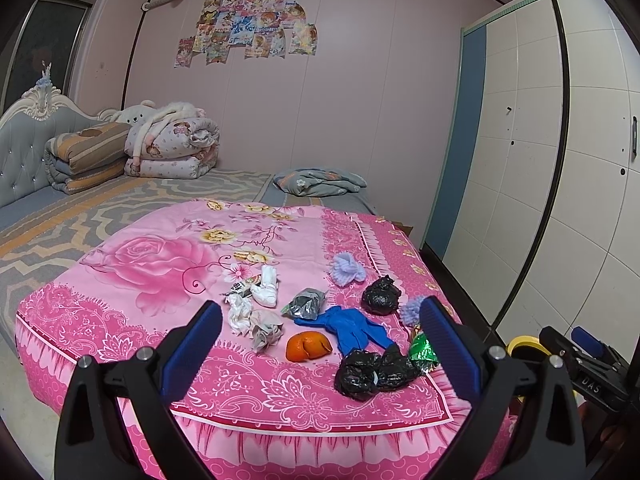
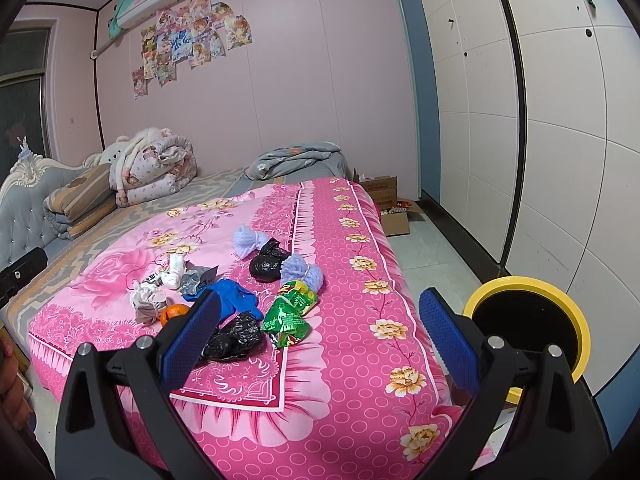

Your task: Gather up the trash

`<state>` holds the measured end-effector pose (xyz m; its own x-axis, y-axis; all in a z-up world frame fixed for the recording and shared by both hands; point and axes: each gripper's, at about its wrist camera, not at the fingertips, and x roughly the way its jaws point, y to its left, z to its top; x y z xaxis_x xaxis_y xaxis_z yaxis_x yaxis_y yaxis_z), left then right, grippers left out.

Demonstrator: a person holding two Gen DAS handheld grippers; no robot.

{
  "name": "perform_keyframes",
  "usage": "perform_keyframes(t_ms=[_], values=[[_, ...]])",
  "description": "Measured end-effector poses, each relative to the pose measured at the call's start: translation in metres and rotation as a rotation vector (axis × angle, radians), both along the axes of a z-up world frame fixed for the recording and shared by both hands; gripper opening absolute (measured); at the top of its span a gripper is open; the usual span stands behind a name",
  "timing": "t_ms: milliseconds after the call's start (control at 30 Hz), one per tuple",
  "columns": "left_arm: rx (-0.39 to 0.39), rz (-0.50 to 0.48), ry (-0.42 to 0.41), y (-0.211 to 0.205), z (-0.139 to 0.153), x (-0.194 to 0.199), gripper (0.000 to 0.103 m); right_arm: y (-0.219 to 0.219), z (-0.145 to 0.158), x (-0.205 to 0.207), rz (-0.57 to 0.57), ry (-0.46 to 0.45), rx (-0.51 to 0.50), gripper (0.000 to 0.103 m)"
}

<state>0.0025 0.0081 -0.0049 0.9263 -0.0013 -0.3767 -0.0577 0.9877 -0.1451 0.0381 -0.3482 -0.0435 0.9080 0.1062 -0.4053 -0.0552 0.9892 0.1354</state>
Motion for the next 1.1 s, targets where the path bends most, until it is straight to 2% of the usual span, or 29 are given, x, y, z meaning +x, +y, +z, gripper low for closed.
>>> perform_keyframes(t_ms=[1100], values=[[0.001, 0.001, -0.010, -0.0031, 0.0024, 0.0010, 0.096, 0.0016, -0.0028, 0.0012, -0.001, 0.007, 0.002, 0.095]])
